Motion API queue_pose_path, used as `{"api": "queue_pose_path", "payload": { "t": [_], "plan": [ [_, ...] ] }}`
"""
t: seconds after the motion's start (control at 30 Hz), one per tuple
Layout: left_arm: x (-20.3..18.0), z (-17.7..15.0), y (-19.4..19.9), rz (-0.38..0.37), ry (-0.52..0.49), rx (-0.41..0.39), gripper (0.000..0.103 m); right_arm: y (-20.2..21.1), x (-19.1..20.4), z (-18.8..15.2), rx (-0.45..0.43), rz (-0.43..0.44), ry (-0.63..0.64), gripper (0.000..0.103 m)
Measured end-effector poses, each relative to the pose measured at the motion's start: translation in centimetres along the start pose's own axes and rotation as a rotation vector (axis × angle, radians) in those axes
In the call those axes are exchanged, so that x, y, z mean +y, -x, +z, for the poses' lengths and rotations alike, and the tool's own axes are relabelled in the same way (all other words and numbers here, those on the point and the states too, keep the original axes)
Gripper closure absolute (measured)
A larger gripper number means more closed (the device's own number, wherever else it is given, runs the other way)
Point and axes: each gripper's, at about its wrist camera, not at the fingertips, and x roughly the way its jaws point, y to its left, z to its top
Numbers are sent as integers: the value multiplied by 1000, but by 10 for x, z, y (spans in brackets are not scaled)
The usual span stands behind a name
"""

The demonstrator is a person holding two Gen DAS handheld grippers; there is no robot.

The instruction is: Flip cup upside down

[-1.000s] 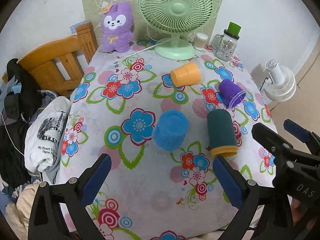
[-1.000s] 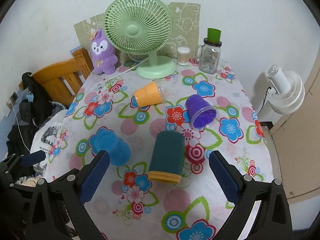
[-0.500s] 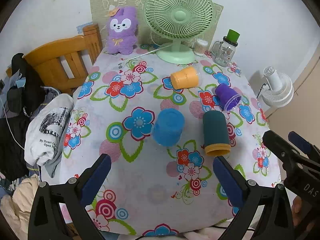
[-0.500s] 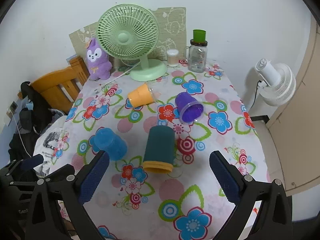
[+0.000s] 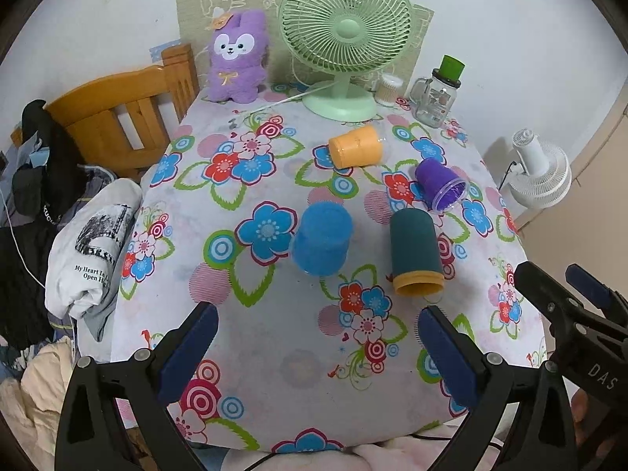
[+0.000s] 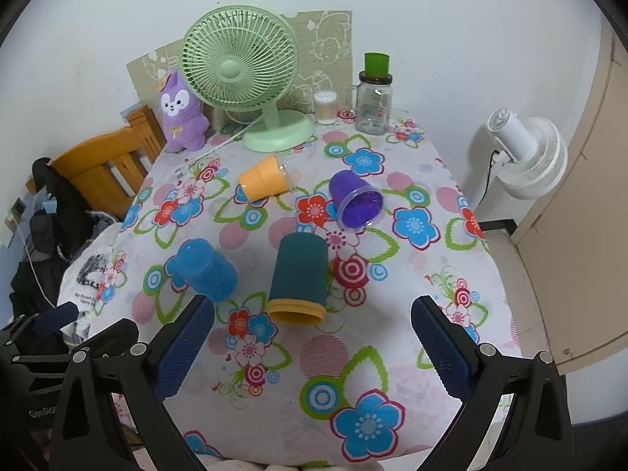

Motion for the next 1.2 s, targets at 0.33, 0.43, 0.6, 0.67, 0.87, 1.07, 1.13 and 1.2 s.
{"api": "queue_pose_path", "payload": {
  "t": [0.33,0.43,0.6,0.67,0.87,1.07,1.13,1.2],
  "plan": [
    [-2,1,4,14,-3,-26,0,5,1,1,-18,-18,14,2],
    [-3,1,5,13,-7,-32,0,5,0,1,-20,-23,13,2],
    [-6,2,8,17,-21,-46,0,9,-2,1,-31,-21,5,1],
    [-6,2,8,18,-20,-48,0,9,-1,1,-34,-20,6,2],
    [-6,2,9,21,-19,-50,0,10,-1,0,-37,-22,8,2],
    [-6,2,9,21,-19,-50,0,11,-1,0,-40,-23,10,2],
    [-6,2,9,21,-19,-50,0,11,-1,0,-40,-23,10,1],
    [-6,2,9,21,-19,-50,0,11,-1,0,-40,-23,10,2]
  ]
}}
